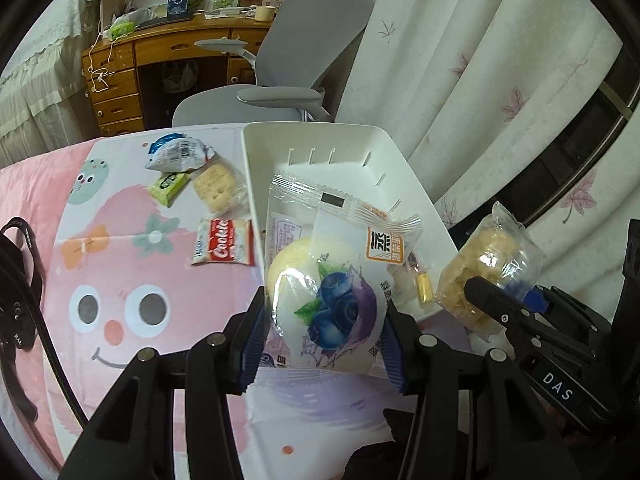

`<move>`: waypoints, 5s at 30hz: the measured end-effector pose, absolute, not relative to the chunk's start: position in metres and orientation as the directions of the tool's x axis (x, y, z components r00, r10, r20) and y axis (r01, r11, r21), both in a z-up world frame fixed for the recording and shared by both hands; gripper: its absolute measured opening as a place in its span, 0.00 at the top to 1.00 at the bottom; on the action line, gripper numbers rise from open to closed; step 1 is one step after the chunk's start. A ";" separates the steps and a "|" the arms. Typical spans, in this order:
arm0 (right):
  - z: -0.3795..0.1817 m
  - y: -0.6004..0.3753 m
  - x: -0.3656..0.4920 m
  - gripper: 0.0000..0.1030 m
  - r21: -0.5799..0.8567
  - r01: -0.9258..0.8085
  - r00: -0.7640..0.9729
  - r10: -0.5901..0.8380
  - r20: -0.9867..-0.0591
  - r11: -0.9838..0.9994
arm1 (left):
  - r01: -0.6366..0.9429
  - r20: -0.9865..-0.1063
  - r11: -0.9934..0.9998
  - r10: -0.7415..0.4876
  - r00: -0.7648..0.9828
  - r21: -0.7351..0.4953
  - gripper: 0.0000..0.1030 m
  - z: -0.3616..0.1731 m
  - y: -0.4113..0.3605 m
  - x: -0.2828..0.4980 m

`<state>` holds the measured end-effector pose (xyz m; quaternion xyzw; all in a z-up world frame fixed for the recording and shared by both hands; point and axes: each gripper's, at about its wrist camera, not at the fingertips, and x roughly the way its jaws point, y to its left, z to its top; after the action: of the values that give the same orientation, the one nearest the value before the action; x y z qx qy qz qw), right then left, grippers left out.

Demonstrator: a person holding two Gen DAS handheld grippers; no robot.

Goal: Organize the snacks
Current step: 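Carry both held bread bags over the white tray, then open both tools to drop the bread bags into the white tray, then withdraw both tools from the white tray, then move the left tool toward the green packet while the right tool approaches the red Lipo Cookies packet, then grasp the green packet with the left tool while the right tool grasps the Lipo Cookies packet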

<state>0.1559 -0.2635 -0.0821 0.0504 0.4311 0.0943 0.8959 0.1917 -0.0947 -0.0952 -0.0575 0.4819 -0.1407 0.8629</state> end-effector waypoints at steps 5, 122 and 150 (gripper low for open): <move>-0.087 -0.286 0.176 0.68 0.155 -0.147 0.595 0.213 -0.775 0.977 | 0.159 -0.816 0.957 -0.289 0.501 -0.241 0.53 -0.100 -0.112 0.207; -0.258 -0.027 0.295 0.32 -0.002 0.367 0.605 -0.240 -0.759 0.930 | 0.344 -0.943 0.934 -0.196 0.269 -0.097 0.19 -0.275 0.062 0.457; -0.259 -0.034 0.310 0.55 -0.016 0.284 0.540 -0.174 -0.823 0.959 | 0.331 -0.928 0.943 -0.159 0.337 -0.041 0.65 -0.267 0.059 0.453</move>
<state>0.3104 -0.0343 -0.2590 0.0598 0.4613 -0.1307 0.8755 0.4532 0.0590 -0.2675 0.0773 0.5559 -0.1504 0.8138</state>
